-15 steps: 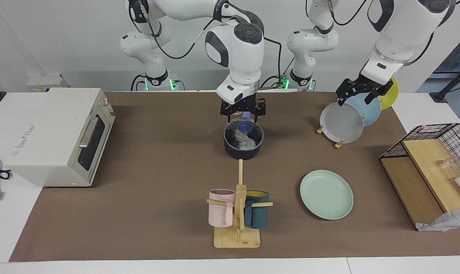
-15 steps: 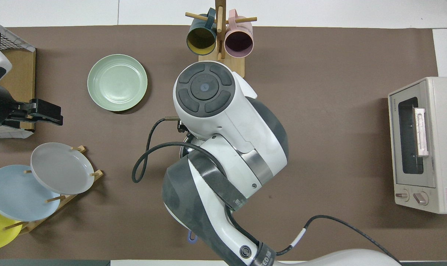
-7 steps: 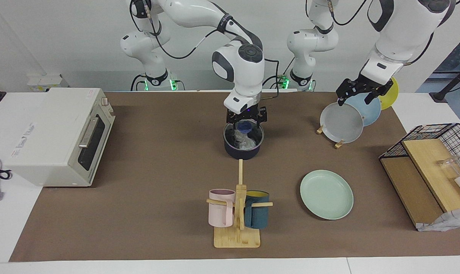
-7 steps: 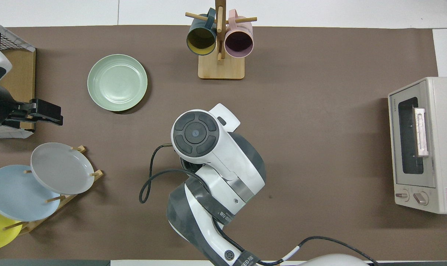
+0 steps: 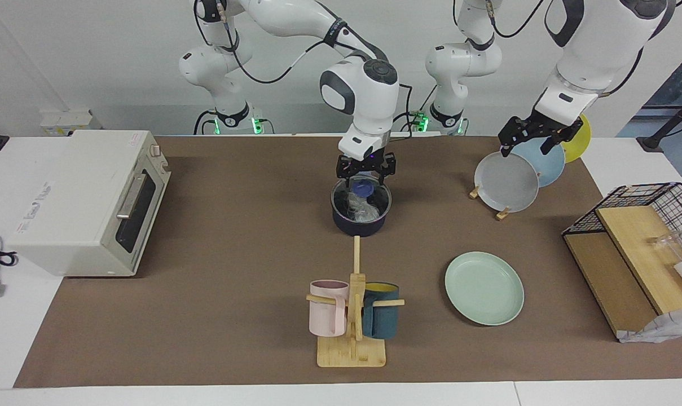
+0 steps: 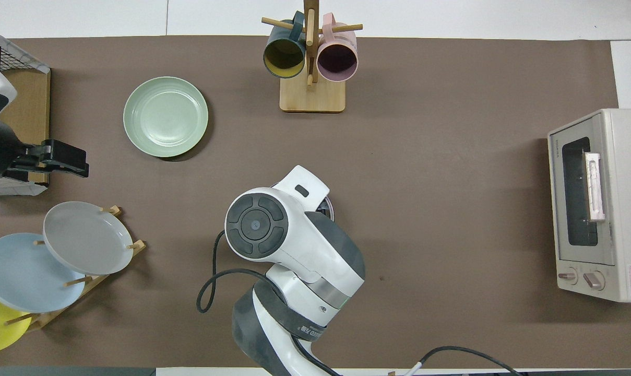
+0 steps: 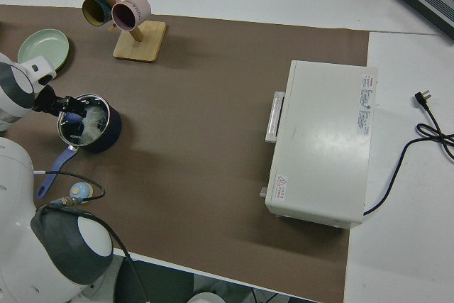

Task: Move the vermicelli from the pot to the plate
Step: 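Grasp the blue lid knob with the right gripper and lift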

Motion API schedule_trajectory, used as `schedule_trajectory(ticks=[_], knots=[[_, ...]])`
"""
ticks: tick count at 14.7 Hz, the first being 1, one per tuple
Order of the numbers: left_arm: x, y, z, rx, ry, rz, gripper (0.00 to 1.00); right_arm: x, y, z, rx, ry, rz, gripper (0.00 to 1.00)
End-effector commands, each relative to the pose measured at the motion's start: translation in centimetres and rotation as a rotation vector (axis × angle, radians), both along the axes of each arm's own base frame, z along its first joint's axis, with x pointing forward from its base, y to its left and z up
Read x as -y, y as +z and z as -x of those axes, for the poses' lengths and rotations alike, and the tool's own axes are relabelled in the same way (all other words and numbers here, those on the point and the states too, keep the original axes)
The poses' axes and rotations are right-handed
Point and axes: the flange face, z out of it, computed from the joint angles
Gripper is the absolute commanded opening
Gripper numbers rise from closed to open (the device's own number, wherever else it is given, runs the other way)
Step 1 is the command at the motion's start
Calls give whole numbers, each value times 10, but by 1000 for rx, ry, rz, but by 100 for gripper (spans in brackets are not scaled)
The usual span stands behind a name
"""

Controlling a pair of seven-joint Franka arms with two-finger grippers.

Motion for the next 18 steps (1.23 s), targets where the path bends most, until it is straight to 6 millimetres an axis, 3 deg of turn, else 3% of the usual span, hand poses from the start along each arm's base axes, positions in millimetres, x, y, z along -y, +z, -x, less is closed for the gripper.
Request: schedule_trajectory(ticks=[1,10,12,17,18], knots=[[-3,4,5,18,7,14,100,8,1,3,20,-8,4,100],[-3,5,4,23,-4,15,100,5,-4,5,26,-3,-5,94],[-3,4,4,21,2,14,100,6,-6,5,24,4,-2,86],[-3,4,4,21,5,13,100,7,-6,4,24,27,2,55],[-3,5,4,23,5,13,100,7,-5,4,25,27,1,53]])
